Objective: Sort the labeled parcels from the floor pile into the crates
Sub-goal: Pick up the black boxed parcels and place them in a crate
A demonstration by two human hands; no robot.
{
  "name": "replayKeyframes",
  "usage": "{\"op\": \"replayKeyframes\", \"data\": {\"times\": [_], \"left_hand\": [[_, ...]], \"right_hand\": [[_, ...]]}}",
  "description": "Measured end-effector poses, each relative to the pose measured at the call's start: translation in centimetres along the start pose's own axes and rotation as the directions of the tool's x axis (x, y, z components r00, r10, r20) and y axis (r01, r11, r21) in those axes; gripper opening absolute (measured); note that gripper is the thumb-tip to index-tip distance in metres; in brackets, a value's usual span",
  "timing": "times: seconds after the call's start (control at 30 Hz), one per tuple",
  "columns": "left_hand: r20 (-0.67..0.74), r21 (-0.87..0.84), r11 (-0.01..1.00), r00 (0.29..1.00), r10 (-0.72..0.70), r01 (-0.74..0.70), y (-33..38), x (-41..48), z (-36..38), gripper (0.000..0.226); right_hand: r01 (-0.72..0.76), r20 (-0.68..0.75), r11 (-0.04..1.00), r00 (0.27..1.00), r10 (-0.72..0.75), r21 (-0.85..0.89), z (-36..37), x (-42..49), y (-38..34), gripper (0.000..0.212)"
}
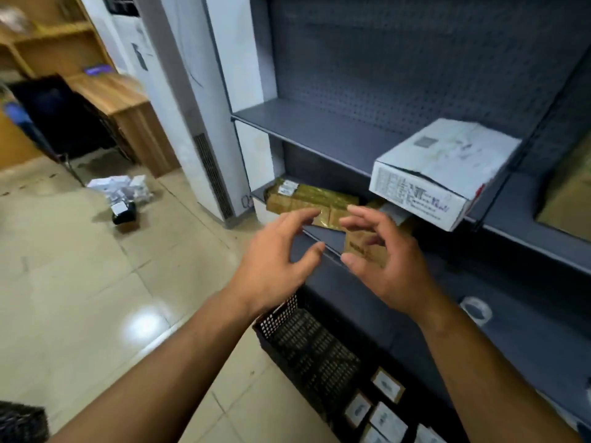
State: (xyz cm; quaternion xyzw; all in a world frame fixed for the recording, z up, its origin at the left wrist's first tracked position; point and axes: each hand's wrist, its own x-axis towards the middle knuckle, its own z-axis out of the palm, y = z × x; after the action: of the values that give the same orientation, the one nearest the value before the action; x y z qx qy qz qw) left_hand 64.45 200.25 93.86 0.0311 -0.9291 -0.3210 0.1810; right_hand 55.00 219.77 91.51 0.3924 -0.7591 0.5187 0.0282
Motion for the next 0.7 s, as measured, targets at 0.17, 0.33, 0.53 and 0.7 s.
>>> {"op": "replayKeyframes", "data": {"times": [0.17, 0.33, 0.53, 0.7], "left_hand": [[-0.133, -0.039, 0.999, 0.991, 0.005, -0.010, -2.9, -1.2, -10.2, 0.047], [-0.210, 0.016, 1.000, 0.977, -0.019, 0.023, -7.5, -4.4, -19.2, 0.050], [-0.314, 0.055, 0.986, 0.940, -0.133, 0.158, -15.4, -9.5, -28.1, 0.050], [-0.384, 0.042, 0.962, 0.893, -0.235, 0.271, -21.4, -13.0, -33.4, 0.053]], "right_hand": [[0.094, 0.059, 0.995, 0.994, -0.093, -0.025, 5.2, 5.2, -7.5, 0.060], [0.132, 0.119, 0.990, 0.985, -0.125, -0.056, 12.5, 9.2, -14.1, 0.058], [0.198, 0.208, 0.979, 0.960, -0.186, -0.038, 23.6, 13.2, -19.4, 0.062], [0.257, 0.322, 0.966, 0.914, -0.248, 0.013, 33.0, 16.0, -21.8, 0.065]]}}
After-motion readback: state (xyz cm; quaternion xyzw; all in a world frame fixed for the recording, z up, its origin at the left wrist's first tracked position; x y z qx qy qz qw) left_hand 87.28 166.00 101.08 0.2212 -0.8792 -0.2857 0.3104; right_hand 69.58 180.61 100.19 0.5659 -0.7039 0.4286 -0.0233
